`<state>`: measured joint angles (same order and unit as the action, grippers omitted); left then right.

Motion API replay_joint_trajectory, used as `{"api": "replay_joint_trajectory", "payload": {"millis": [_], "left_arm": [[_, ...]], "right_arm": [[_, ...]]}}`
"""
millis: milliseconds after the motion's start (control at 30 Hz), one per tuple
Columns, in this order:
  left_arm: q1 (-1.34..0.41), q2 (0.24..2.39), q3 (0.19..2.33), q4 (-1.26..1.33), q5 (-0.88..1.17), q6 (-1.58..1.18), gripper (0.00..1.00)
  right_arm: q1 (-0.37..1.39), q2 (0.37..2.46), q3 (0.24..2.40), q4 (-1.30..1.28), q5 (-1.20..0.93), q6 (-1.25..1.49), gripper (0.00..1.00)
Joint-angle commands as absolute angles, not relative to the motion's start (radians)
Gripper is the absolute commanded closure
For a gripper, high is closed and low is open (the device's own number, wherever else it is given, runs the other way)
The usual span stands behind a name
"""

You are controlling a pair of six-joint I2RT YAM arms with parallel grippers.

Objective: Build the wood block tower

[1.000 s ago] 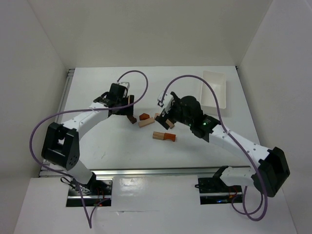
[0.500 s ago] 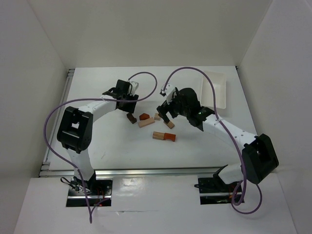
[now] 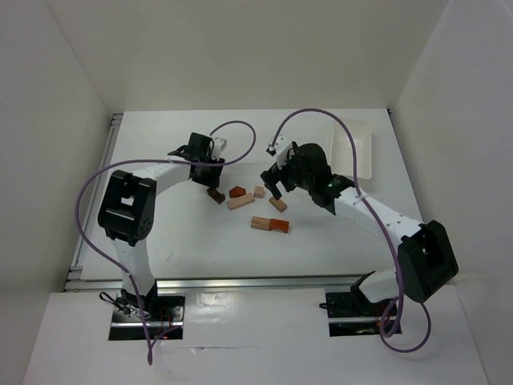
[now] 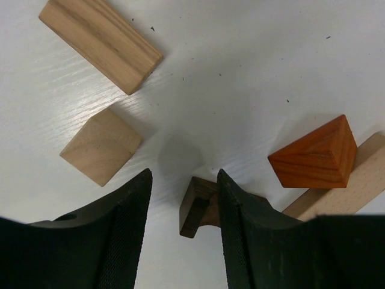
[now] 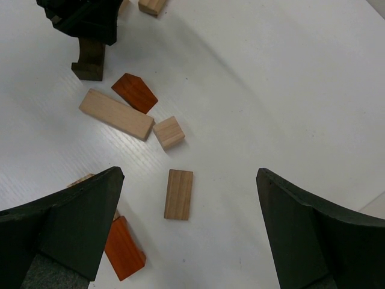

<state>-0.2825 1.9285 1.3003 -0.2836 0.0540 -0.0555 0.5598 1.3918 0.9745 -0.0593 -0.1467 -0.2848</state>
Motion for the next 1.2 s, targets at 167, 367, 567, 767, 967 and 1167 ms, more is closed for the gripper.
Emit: {"api": "replay_joint_trajectory", "payload": {"millis": [167, 367, 567, 767, 967, 1167], "left_arm": [[-0.285, 1.918, 1.264, -0.278, 0.087, -0.066, 0.49], [-0.285, 1.907, 1.226, -0.279, 0.077, -0.094, 0.50], [-0.285, 1.876, 1.201, -0.278, 0.067, -0.135, 0.59], [-0.285, 1.806, 1.161, -0.276, 0.046, -0.169, 0.45], [-0.285, 1.738, 1.173, -0.317, -0.009, -0.268, 0.41], [-0.285, 1.655, 1.057, -0.284, 0.032, -0.328, 0.42]], "right_arm": [[0.540, 1.379, 0.980, -0.026, -0.112, -0.290, 0.00], [0.540, 1.388, 0.980, -0.026, -0.091, -0.290, 0.00], [0.540, 1.407, 0.980, -0.026, -0.091, -0.290, 0.00], [0.540, 1.407, 0.980, -0.026, -0.091, -0.290, 0.00], [0.540, 1.416, 0.980, -0.026, -0.114, -0.281, 0.00], [0.540, 1.416, 0.989, -0.026, -0.123, -0.270, 0.00]]}}
